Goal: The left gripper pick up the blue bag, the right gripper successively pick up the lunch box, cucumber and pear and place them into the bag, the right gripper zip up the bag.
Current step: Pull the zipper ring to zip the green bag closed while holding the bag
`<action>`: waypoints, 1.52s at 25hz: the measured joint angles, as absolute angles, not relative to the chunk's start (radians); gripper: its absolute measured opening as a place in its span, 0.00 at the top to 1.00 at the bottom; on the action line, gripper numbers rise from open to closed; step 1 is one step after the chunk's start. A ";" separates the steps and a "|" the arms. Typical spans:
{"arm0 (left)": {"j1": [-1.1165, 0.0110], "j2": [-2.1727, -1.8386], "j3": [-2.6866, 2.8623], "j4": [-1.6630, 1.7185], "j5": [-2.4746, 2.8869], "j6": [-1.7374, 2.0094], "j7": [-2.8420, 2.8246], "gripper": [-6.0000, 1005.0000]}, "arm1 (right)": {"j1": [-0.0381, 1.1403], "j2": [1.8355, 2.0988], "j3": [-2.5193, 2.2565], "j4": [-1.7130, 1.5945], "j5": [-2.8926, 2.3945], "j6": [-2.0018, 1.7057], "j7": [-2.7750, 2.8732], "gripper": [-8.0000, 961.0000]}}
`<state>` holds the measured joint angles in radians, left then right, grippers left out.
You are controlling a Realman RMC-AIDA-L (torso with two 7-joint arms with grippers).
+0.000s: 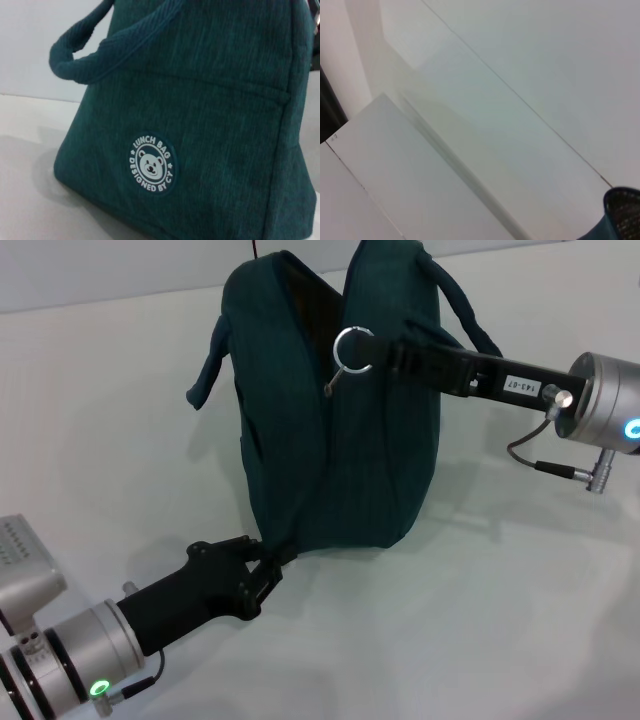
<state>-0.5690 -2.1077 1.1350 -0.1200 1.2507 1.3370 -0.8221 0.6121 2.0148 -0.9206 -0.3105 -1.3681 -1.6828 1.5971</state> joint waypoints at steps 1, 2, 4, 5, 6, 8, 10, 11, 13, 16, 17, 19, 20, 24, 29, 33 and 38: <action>-0.570 -2.108 1.135 -0.120 1.254 1.336 -0.818 0.85 | 0.612 2.014 -0.921 -0.312 -1.365 -1.682 1.597 0.99; -0.571 -2.108 1.135 -0.120 1.263 1.334 -0.810 0.85 | 0.612 2.014 -0.921 -0.314 -1.363 -1.680 1.597 0.99; -0.572 -2.108 1.135 -0.121 1.283 1.330 -0.796 0.85 | 0.612 2.013 -0.920 -0.319 -1.355 -1.678 1.597 0.99; -0.572 -2.108 1.135 -0.121 1.288 1.328 -0.792 0.85 | 0.613 2.012 -0.920 -0.320 -1.350 -1.677 1.597 0.99; -0.572 -2.108 1.135 -0.121 1.293 1.325 -0.789 0.85 | 0.614 2.011 -0.920 -0.321 -1.347 -1.675 1.597 0.99; -0.572 -2.108 1.135 -0.121 1.301 1.321 -0.785 0.86 | 0.615 2.009 -0.920 -0.322 -1.344 -1.669 1.596 0.99; -0.572 -2.108 1.135 -0.121 1.319 1.318 -0.780 0.86 | 0.615 2.007 -0.920 -0.323 -1.343 -1.659 1.595 0.99; -0.572 -2.108 1.135 -0.120 1.326 1.318 -0.778 0.88 | 0.615 2.006 -0.920 -0.323 -1.342 -1.653 1.594 0.99; -0.575 -2.108 1.134 -0.117 1.339 1.331 -0.773 0.91 | 0.618 2.005 -0.919 -0.323 -1.342 -1.643 1.592 0.99; -0.576 -2.108 1.129 -0.115 1.325 1.370 -0.788 0.95 | 0.621 2.004 -0.926 -0.323 -1.349 -1.643 1.591 0.99; -0.577 -2.108 1.127 -0.113 1.310 1.394 -0.801 0.94 | 0.620 2.003 -0.929 -0.323 -1.351 -1.646 1.591 0.99; -0.571 -2.108 1.126 -0.093 1.278 1.451 -0.854 0.93 | 0.617 2.002 -0.931 -0.322 -1.358 -1.655 1.591 0.99; -0.566 -2.108 1.126 -0.078 1.264 1.472 -0.881 0.93 | 0.615 2.000 -0.933 -0.320 -1.364 -1.661 1.592 0.99; -0.555 -2.108 1.126 -0.035 1.231 1.521 -0.970 0.79 | 0.617 1.999 -0.952 -0.315 -1.392 -1.669 1.596 0.99; -0.569 -2.108 1.127 -0.033 1.215 1.525 -1.012 0.65 | 0.623 1.999 -1.002 -0.319 -1.396 -1.681 1.597 0.99; -0.574 -2.108 1.127 -0.035 1.215 1.523 -1.020 0.60 | 0.629 2.002 -1.021 -0.321 -1.397 -1.683 1.598 0.99; -0.575 -2.108 1.126 -0.037 1.203 1.513 -1.020 0.61 | 0.639 2.006 -1.035 -0.322 -1.397 -1.692 1.598 0.99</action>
<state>-0.5752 -2.1077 1.1260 -0.0374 1.2029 1.5126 -1.0204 0.6385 2.0060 -1.0354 -0.3220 -1.3972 -1.6920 1.5984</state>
